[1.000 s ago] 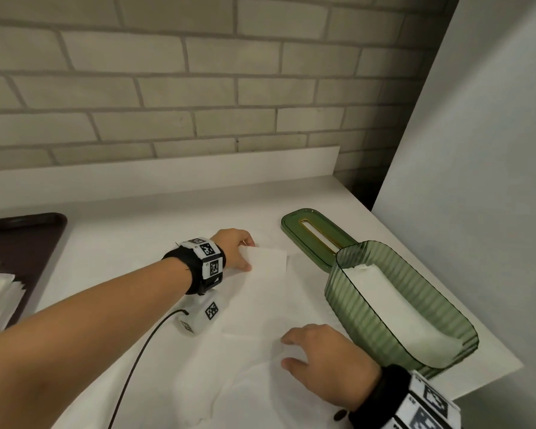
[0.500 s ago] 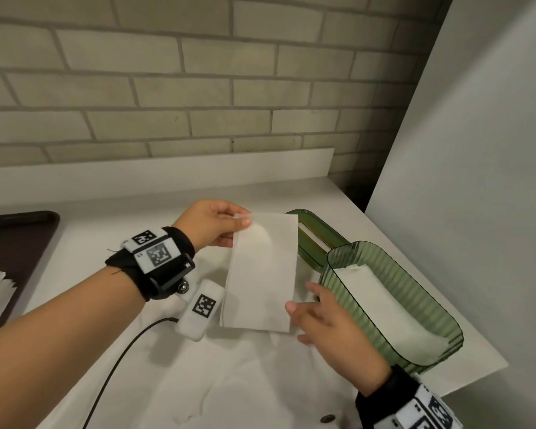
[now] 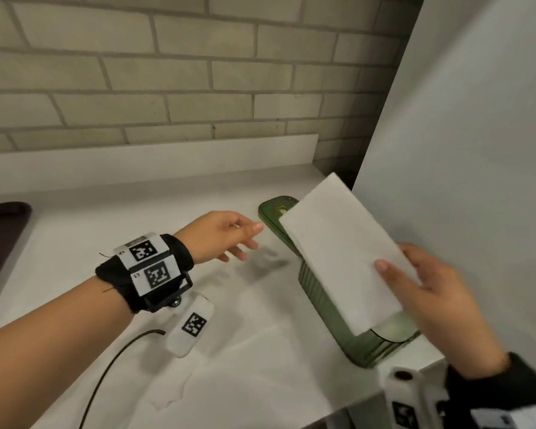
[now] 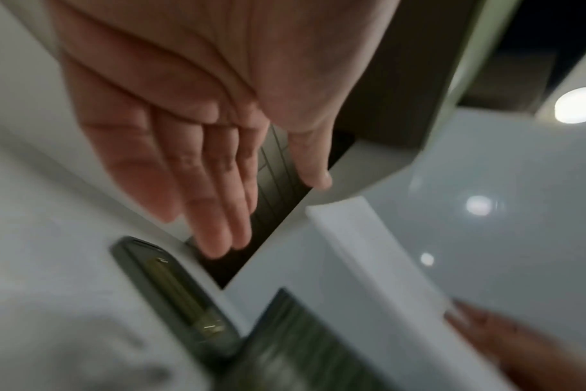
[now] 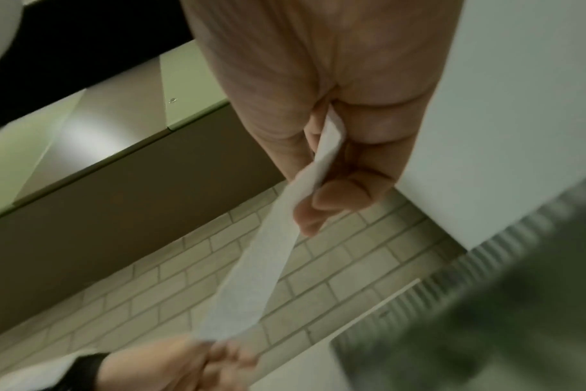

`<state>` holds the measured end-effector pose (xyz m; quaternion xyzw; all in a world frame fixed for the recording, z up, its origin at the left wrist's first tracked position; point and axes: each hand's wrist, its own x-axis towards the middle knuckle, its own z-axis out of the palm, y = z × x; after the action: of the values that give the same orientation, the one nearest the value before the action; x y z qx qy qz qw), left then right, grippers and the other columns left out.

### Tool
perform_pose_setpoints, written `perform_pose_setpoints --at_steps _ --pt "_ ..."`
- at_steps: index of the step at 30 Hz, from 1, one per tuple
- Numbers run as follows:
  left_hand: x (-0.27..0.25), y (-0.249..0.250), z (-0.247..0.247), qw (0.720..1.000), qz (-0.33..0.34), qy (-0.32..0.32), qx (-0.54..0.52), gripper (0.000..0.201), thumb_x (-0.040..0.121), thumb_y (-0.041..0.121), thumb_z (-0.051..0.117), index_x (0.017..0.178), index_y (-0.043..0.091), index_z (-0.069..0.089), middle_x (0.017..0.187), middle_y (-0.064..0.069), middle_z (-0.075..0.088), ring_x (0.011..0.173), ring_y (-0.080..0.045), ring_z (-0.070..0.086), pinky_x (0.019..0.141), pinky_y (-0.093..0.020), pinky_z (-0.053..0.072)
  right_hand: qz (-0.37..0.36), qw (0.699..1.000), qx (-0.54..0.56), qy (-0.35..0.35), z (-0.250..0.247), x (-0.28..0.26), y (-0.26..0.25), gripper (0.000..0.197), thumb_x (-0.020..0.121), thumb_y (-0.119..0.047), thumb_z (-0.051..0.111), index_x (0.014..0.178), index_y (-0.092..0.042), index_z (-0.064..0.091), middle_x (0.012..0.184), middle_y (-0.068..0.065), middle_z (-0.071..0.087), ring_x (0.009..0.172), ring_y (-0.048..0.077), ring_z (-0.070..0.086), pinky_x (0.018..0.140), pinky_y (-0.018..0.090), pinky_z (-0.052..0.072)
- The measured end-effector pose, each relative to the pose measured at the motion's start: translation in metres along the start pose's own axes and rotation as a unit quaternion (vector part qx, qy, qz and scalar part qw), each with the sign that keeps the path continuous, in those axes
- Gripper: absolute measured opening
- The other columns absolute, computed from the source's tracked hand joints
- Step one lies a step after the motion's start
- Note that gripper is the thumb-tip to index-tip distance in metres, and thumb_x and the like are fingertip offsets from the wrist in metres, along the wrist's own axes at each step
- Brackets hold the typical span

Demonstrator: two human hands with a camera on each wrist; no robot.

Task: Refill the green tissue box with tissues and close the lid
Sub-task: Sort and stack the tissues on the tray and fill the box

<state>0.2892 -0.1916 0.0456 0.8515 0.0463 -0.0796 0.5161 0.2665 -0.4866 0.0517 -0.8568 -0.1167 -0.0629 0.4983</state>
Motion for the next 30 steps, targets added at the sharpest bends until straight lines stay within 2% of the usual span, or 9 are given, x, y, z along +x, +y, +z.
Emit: perform_pose_setpoints --at_steps 2,5,10,12,15,19,24,28,30 --pt "0.0 -0.014 -0.007 0.992 -0.008 -0.008 0.125 0.029 0.084 0.047 0.059 0.101 0.025 0.063 0.092 0.01 0.071 0.08 -0.009 0.067 0.069 -0.022 0.046 0.015 0.999 -0.049 -0.013 -0.019 0.007 0.004 0.009 0.09 -0.021 0.059 0.09 -0.028 0.065 0.072 -0.02 0.069 0.063 -0.005 0.061 0.054 0.007 0.041" --pt "0.001 -0.031 -0.015 0.946 -0.035 -0.039 0.32 0.031 0.082 0.041 0.065 0.109 0.026 0.061 0.097 0.012 0.065 0.086 -0.006 0.055 0.079 -0.02 0.04 0.053 0.993 -0.095 -0.039 -0.037 0.015 0.008 0.011 0.091 -0.021 0.058 0.092 -0.03 0.065 0.078 -0.012 0.07 0.066 -0.006 0.061 0.06 0.015 0.04" --pt "0.005 -0.054 -0.017 0.903 -0.072 -0.097 0.412 0.052 0.079 0.037 0.07 0.126 0.026 0.051 0.126 0.006 0.053 0.11 -0.011 0.05 0.091 -0.021 0.037 0.087 0.981 -0.148 -0.087 -0.037 0.023 0.026 0.015 0.091 -0.017 0.057 0.093 -0.031 0.063 0.088 -0.015 0.068 0.067 -0.009 0.06 0.06 0.011 0.039" --pt "0.009 -0.061 -0.016 0.898 -0.087 -0.093 0.422 0.062 0.08 0.043 0.067 0.134 0.025 0.043 0.134 0.003 0.045 0.123 -0.015 0.045 0.102 -0.026 0.036 0.113 0.972 -0.174 -0.109 -0.033 0.026 0.036 0.018 0.091 -0.019 0.058 0.107 -0.025 0.062 0.103 -0.007 0.067 0.087 -0.003 0.06 0.073 0.015 0.046" --pt "0.02 -0.071 -0.014 0.906 -0.113 -0.061 0.403 0.073 0.08 0.052 0.062 0.14 0.021 0.035 0.139 0.001 0.039 0.127 -0.018 0.042 0.107 -0.033 0.036 0.147 0.964 -0.175 -0.139 -0.026 0.029 0.046 0.031 0.089 -0.017 0.06 0.12 -0.02 0.057 0.116 -0.002 0.064 0.109 0.016 0.058 0.092 0.033 0.046" --pt "0.038 -0.074 -0.008 0.905 -0.129 -0.018 0.405 0.071 0.079 0.055 0.062 0.136 0.02 0.04 0.135 -0.003 0.041 0.126 -0.022 0.042 0.106 -0.037 0.037 0.163 0.959 -0.145 -0.183 -0.022 0.028 0.047 0.034 0.088 -0.01 0.061 0.115 -0.027 0.05 0.111 0.0 0.066 0.1 0.015 0.063 0.08 0.027 0.048" --pt "0.052 -0.069 -0.003 0.915 -0.139 -0.002 0.379 0.062 0.073 0.054 0.07 0.122 0.021 0.052 0.123 -0.003 0.049 0.116 -0.022 0.05 0.101 -0.035 0.041 0.134 0.942 -0.226 -0.21 -0.019 0.029 0.045 0.044 0.086 -0.016 0.064 0.12 -0.033 0.042 0.109 -0.001 0.061 0.101 0.017 0.06 0.084 0.03 0.048" --pt "0.059 -0.065 -0.004 0.929 -0.112 0.004 0.352 0.045 0.072 0.046 0.074 0.108 0.024 0.061 0.112 -0.001 0.053 0.112 -0.021 0.053 0.1 -0.036 0.041 0.051 0.898 -0.369 -0.233 -0.016 0.023 0.041 0.058 0.086 -0.026 0.065 0.137 -0.025 0.038 0.128 -0.004 0.049 0.118 0.011 0.047 0.094 0.017 0.035" --pt "0.06 -0.064 -0.003 0.934 -0.097 0.005 0.343 0.039 0.073 0.039 0.076 0.105 0.022 0.063 0.106 0.002 0.053 0.108 -0.019 0.053 0.097 -0.033 0.042 0.023 0.885 -0.405 -0.229 -0.016 0.02 0.037 0.058 0.086 -0.029 0.065 0.138 -0.025 0.039 0.128 -0.007 0.045 0.108 0.006 0.047 0.086 0.01 0.031"
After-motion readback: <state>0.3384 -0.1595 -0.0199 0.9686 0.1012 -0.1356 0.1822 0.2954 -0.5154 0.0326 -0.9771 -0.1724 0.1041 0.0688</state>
